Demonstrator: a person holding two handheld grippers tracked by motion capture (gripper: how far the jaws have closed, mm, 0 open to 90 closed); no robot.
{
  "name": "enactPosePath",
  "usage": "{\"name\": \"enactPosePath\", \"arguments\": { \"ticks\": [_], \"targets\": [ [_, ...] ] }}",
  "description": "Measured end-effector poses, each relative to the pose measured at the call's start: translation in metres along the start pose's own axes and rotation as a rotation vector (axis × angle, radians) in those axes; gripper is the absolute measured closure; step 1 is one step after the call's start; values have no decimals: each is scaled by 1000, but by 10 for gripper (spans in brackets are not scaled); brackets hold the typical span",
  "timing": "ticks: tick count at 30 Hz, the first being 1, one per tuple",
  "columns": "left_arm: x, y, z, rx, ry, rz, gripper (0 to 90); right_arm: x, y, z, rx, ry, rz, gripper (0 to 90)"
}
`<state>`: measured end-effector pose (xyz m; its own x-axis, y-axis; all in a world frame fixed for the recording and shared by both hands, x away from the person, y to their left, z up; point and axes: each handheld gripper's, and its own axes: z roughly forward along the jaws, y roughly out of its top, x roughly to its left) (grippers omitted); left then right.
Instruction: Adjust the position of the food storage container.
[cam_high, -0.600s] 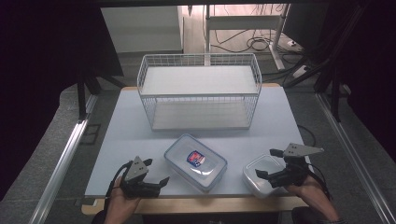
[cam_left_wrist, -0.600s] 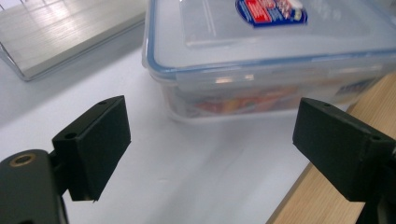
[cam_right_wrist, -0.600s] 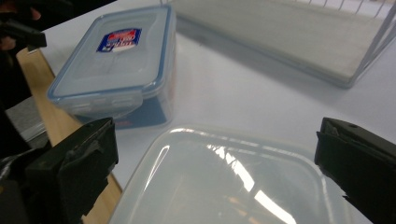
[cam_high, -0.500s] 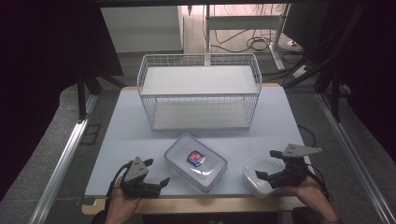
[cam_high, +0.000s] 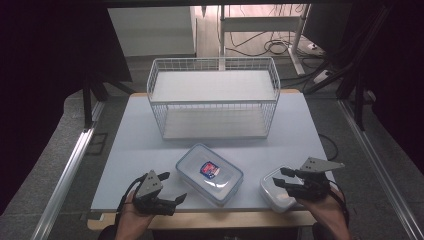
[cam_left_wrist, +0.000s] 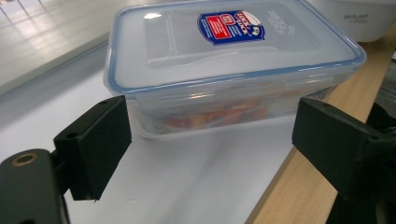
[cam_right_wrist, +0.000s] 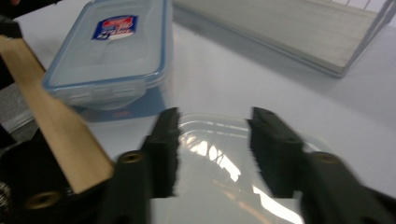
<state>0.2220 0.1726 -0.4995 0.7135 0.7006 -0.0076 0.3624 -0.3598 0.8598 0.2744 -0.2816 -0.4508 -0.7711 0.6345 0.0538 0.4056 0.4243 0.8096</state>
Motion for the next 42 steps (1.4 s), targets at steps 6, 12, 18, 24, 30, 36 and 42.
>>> {"name": "enactPosePath", "arguments": {
  "ticks": [6, 12, 18, 24, 30, 36, 42],
  "targets": [
    [-1, 0, -1, -7, 10, 20, 122, 21, -4, -4, 36, 57, -66, 880],
    [-5, 1, 1, -5, 7, 52, 124, 42, -16, 2, 118, 123, -105, 896],
    [-6, 1, 2, 2, 5, 62, 125, 45, -21, 11, 178, 110, -127, 898],
    [-7, 1, 5, 17, -3, 73, 127, 29, -19, 18, 184, 48, -122, 897],
    [-6, 1, 7, 22, -11, 70, 127, 8, -14, 23, 173, 0, -97, 897],
    [-7, 1, 9, 29, -14, 74, 129, -15, -4, 34, 174, -39, -92, 897],
    [-6, 1, 8, 32, -11, 69, 129, -35, 3, 34, 141, -60, -40, 897]
  ]
}}
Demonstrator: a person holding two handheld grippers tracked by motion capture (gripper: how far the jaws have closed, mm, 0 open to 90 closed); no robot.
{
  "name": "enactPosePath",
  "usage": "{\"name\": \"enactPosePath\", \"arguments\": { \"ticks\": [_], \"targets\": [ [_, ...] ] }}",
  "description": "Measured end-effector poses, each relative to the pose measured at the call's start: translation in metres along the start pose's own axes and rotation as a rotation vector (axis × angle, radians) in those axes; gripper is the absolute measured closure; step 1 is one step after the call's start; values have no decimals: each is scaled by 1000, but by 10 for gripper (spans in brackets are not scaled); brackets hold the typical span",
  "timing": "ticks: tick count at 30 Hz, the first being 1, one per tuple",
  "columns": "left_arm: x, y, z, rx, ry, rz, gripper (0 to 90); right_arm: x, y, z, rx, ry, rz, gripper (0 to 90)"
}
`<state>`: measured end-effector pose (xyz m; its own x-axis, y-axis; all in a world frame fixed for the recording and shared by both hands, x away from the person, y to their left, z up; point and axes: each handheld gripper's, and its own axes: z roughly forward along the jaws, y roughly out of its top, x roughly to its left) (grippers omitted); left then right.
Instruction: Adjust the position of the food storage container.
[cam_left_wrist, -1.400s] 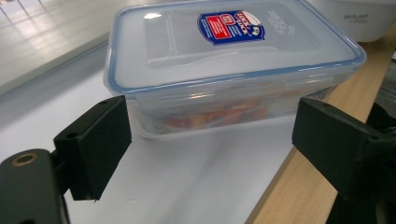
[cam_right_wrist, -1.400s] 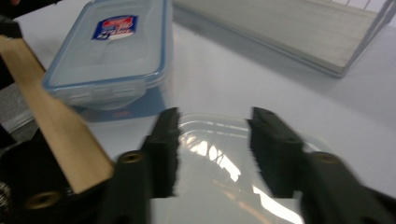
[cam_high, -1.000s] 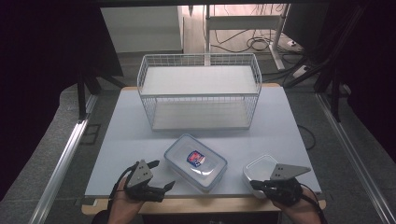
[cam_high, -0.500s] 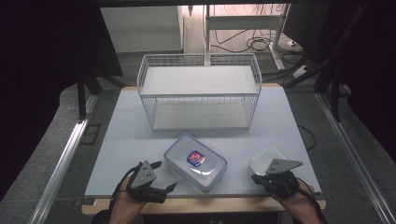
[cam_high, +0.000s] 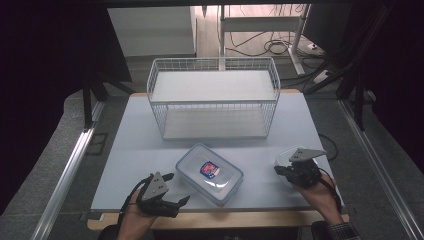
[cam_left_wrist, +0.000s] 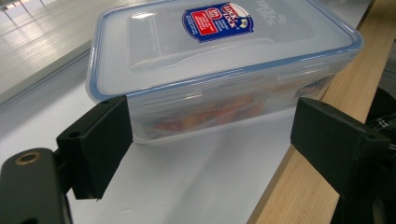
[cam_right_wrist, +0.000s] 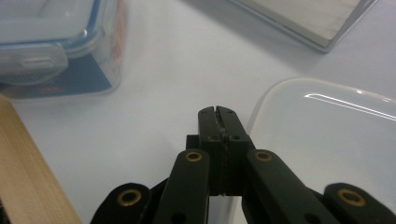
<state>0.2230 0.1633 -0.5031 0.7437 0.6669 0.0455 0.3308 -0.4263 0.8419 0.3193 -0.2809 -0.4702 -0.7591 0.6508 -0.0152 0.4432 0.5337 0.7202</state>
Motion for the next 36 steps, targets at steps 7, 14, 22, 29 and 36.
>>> {"name": "enactPosePath", "arguments": {
  "ticks": [7, 14, 22, 29, 36],
  "targets": [
    [1, 0, -2, -11, 4, -12, 128, 15, -19, -47, -58, -28, 24, 897],
    [2, 1, -1, -13, 2, -16, 128, 18, -54, -56, 2, -37, 60, 897],
    [5, -1, 0, -7, 0, -39, 128, 2, -54, -35, 42, -39, 87, 897],
    [6, -2, 2, 2, -5, -49, 128, -8, -45, -22, 47, -74, 88, 897],
    [19, -4, 5, 79, 7, -103, 96, -11, -42, -13, 32, -91, 88, 896]
  ]
}}
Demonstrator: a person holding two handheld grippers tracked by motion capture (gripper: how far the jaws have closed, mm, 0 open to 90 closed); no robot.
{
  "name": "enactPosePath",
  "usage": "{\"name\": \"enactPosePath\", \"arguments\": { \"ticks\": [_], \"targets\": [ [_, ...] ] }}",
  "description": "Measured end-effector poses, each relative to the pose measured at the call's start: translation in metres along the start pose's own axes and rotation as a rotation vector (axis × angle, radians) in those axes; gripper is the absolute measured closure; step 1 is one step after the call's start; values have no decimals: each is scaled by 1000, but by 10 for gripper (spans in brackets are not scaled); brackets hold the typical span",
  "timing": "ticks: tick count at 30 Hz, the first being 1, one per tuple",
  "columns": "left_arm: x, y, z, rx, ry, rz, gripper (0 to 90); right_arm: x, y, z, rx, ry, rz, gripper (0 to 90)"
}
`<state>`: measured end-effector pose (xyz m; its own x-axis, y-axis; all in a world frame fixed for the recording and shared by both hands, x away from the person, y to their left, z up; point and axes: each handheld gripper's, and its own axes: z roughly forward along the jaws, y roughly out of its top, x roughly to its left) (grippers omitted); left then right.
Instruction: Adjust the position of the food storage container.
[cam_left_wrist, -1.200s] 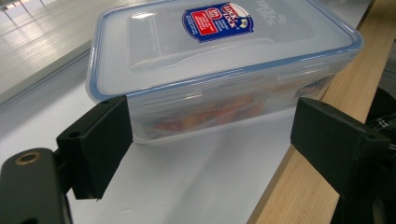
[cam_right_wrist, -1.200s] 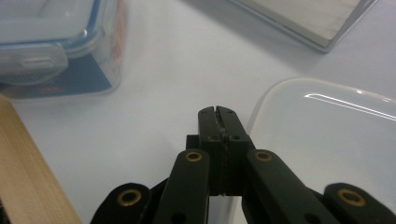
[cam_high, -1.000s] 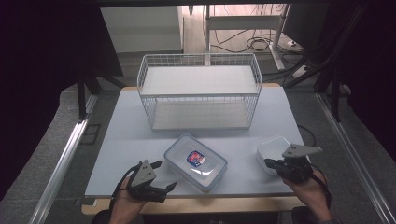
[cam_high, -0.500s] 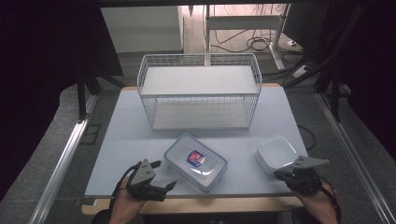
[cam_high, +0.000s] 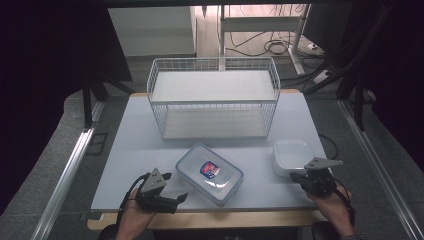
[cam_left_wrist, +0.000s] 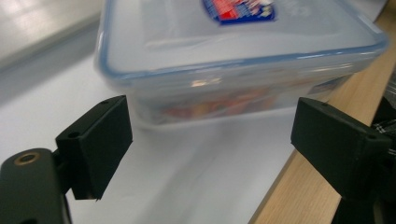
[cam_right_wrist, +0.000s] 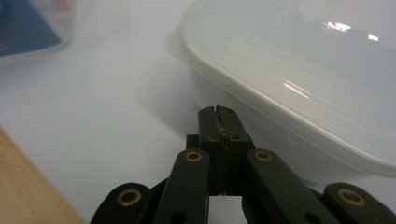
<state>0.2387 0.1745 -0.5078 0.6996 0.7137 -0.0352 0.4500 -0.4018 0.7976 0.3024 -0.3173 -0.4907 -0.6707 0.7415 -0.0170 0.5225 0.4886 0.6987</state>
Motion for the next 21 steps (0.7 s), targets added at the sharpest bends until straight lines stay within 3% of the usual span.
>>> {"name": "enactPosePath", "arguments": {
  "ticks": [2, 3, 5, 7, 8, 11, 13, 15, 16, 21],
  "targets": [
    [12, 0, -1, 10, 50, -5, 86, 11, 2, -1, -21, 39, -7, 896],
    [21, 0, -2, -6, 55, -44, 112, 18, 4, 0, -27, 63, -17, 896],
    [38, -1, -3, -45, 16, -119, 186, 32, 9, 2, -33, 89, -49, 895],
    [45, -1, -2, -54, 11, -138, 365, 39, 11, 4, -37, 108, -60, 895],
    [57, 1, 3, -48, 20, -161, 445, 52, 16, 8, -46, 145, -76, 896],
    [70, 8, 20, 0, 40, -168, 703, 66, 22, 15, -55, 206, -71, 896],
    [74, 13, 34, 31, 30, -150, 807, 75, 25, 21, -52, 251, -54, 896],
    [75, 16, 39, 49, 31, -134, 841, 82, 28, 29, -39, 290, -42, 896],
    [74, 21, 49, 49, 10, -136, 847, 86, 29, 33, -31, 306, -36, 896],
    [66, 24, 56, 75, 1, -134, 874, 99, 38, 53, -12, 327, -42, 893]
  ]
}}
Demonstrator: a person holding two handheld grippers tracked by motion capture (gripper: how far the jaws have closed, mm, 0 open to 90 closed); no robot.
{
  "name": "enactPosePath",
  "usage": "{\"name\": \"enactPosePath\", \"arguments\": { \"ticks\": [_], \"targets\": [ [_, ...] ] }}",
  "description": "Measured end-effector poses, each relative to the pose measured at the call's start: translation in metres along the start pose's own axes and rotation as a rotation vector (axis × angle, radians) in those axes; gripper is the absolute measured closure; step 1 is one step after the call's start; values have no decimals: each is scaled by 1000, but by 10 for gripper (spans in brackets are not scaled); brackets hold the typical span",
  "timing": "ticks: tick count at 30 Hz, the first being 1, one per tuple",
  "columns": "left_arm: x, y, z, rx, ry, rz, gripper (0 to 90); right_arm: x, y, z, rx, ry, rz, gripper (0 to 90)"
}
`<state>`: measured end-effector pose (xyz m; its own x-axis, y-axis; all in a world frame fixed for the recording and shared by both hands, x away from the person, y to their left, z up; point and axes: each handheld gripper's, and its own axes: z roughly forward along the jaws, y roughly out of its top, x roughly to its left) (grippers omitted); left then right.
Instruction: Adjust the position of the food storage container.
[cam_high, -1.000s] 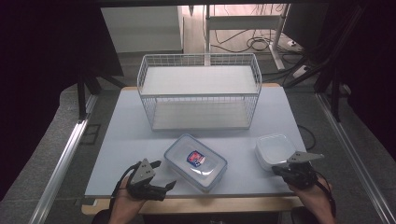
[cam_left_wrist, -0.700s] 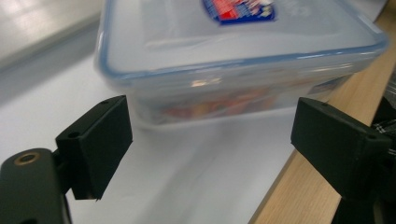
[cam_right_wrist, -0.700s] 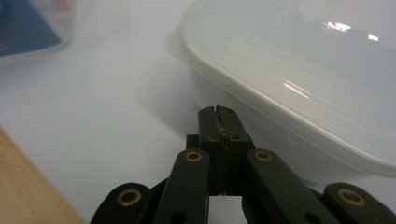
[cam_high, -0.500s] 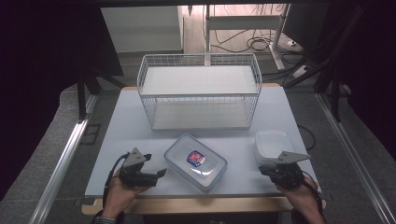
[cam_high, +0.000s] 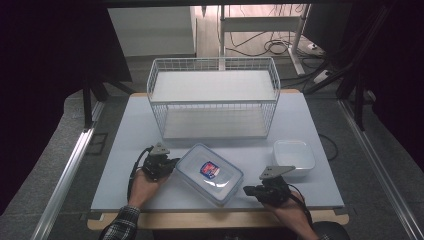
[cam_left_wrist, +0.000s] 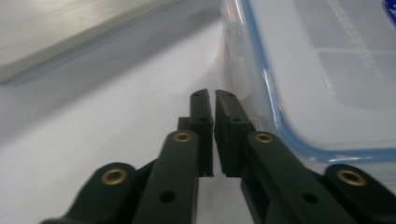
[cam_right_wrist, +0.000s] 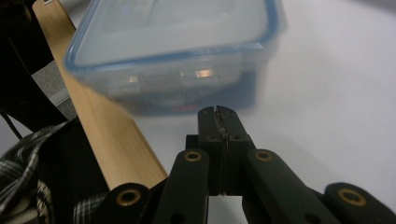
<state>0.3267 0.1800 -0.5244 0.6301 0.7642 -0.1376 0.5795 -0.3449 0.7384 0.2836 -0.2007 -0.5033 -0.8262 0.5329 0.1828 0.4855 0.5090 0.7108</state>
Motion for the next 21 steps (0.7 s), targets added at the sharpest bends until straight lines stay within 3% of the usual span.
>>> {"name": "enactPosePath", "arguments": {
  "ticks": [6, 12, 15, 19, 21],
  "targets": [
    [-4, -5, -4, 6, -12, -32, 895, -9, 10, 6, 1, -40, 17, 893],
    [-18, -10, -10, 23, -4, -7, 890, -26, 19, 12, 29, -117, 13, 895],
    [-22, -11, -12, 30, 3, -6, 892, -32, 20, 16, 37, -127, 22, 895],
    [-26, -13, -15, 24, -24, -21, 888, -37, 27, 18, 42, -166, 16, 895],
    [-31, -13, -16, 33, -27, -5, 887, -43, 31, 22, 39, -172, 27, 895]
  ]
}}
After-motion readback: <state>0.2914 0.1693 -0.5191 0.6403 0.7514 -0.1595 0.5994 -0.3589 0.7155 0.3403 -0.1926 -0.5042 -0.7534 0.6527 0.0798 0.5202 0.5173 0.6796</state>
